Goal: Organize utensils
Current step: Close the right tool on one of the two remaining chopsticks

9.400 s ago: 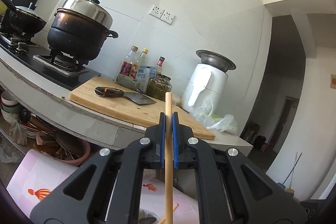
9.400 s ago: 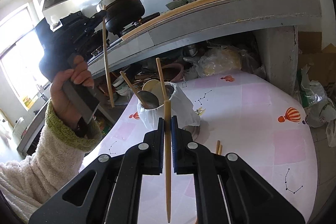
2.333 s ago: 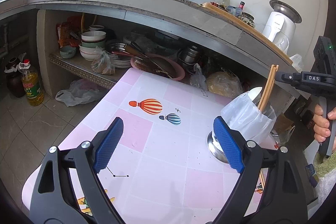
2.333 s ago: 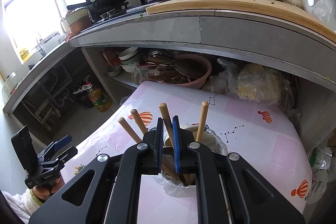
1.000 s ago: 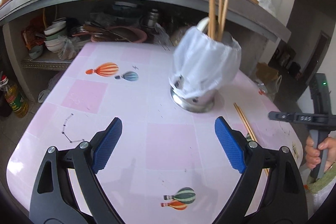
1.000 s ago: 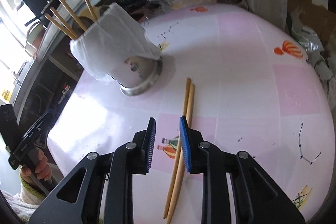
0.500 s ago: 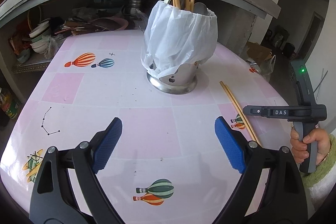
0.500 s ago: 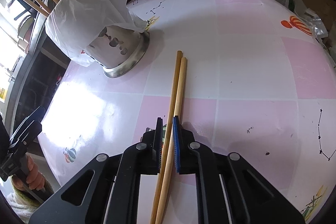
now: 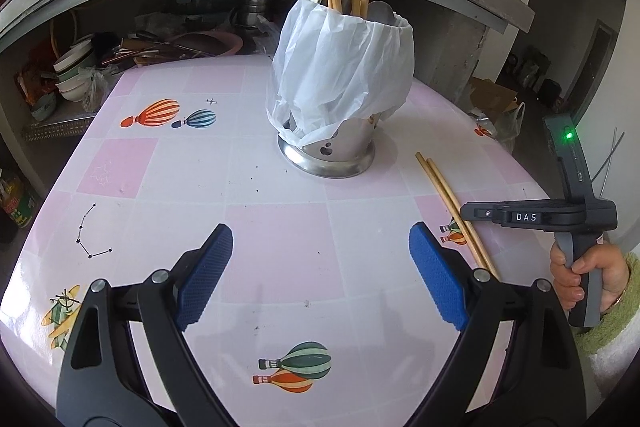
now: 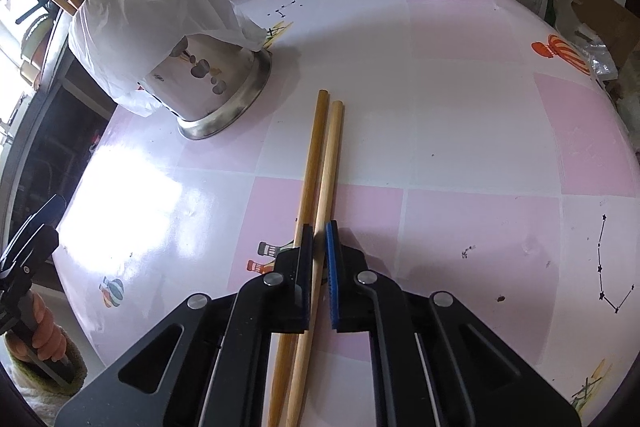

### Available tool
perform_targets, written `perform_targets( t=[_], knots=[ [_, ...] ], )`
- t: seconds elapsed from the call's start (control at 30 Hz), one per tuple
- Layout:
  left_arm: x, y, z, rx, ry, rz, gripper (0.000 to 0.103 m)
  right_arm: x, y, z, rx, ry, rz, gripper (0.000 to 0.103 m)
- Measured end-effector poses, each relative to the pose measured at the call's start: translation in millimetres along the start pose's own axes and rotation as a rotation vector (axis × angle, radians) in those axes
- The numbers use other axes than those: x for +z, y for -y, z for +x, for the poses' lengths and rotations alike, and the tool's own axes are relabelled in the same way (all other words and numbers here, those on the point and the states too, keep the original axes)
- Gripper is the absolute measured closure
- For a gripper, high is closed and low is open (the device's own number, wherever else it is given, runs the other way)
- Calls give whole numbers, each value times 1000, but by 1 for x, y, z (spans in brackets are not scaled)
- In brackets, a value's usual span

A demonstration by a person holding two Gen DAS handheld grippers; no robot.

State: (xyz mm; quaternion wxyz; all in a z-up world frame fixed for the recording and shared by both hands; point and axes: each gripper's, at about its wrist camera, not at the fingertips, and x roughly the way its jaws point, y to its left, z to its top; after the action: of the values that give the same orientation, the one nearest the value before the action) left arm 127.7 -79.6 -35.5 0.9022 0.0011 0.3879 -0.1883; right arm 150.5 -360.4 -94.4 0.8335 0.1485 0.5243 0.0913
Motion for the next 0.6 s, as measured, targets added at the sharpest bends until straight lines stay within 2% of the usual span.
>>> perform_targets(
  t=[0.23, 0.53, 0.6],
  knots=[
    [-1, -4, -2, -2, 4, -13, 17, 2, -13, 4, -40, -15, -43, 96],
    [-4, -12, -4, -2, 3, -31, 17, -11, -40, 9, -2, -46, -62, 96],
    [-5, -12, -4, -2, 4, -30, 17, -13, -46, 8, -18, -42, -76, 96]
  ],
)
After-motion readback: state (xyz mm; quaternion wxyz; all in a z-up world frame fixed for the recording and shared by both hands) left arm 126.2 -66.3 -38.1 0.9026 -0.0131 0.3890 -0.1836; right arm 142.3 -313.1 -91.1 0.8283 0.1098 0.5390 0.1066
